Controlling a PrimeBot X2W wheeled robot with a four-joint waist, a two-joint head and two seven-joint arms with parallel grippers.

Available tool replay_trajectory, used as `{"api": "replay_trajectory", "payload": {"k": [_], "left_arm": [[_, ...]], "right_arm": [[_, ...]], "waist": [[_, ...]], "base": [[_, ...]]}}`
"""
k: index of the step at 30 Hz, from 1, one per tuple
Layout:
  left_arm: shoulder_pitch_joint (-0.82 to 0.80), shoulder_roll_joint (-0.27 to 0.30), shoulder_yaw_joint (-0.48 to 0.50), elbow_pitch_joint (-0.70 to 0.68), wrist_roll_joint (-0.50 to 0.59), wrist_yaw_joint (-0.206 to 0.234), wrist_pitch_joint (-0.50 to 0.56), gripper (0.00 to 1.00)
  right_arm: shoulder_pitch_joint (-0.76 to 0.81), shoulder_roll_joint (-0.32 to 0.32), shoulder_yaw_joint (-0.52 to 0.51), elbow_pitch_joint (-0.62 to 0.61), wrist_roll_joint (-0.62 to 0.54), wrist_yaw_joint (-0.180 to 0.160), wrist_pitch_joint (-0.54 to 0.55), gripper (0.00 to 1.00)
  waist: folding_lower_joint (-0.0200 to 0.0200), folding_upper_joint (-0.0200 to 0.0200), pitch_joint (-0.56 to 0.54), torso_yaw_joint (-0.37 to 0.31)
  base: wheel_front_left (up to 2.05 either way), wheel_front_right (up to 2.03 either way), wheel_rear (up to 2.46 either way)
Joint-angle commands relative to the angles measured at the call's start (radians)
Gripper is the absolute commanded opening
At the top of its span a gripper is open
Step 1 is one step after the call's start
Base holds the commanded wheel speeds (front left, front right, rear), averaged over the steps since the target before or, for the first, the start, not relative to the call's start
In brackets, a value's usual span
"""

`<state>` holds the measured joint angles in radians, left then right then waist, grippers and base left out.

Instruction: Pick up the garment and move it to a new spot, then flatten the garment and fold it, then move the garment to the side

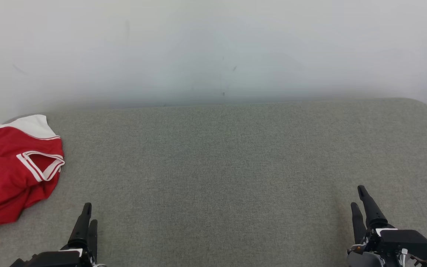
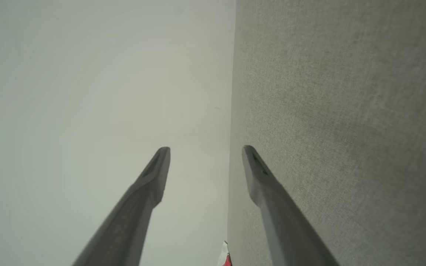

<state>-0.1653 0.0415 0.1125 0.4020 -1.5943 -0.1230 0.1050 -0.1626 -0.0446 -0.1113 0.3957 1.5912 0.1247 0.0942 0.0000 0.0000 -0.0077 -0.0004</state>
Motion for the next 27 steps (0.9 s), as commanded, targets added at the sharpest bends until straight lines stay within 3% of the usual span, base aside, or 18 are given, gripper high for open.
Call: {"api": "replay_trajectory", "payload": {"k": [1, 10, 27], "left_arm": [[-0.011, 0.004, -0.007, -0.024, 0.005, -0.001, -0.012, 1.0], [0.024, 0.005, -0.028, -0.042, 0.06, 0.004, -0.056, 1.0], [0.076, 0.007, -0.07, -0.105, 0.343, 0.032, -0.129, 1.0]], "right_arm": [[-0.013, -0.002, 0.009, -0.027, -0.005, 0.003, -0.011, 1.0], [0.021, -0.003, 0.031, -0.056, -0.071, 0.004, -0.055, 1.0], [0.063, -0.004, 0.106, -0.071, -0.295, 0.005, -0.125, 1.0]], "waist": [[0.0, 0.0, -0.002, 0.0], [0.0, 0.0, -0.015, 0.001], [0.0, 0.0, -0.039, 0.006]], "base": [[0.0, 0.0, 0.0], [0.0, 0.0, 0.0], [0.0, 0.0, 0.0]]}}
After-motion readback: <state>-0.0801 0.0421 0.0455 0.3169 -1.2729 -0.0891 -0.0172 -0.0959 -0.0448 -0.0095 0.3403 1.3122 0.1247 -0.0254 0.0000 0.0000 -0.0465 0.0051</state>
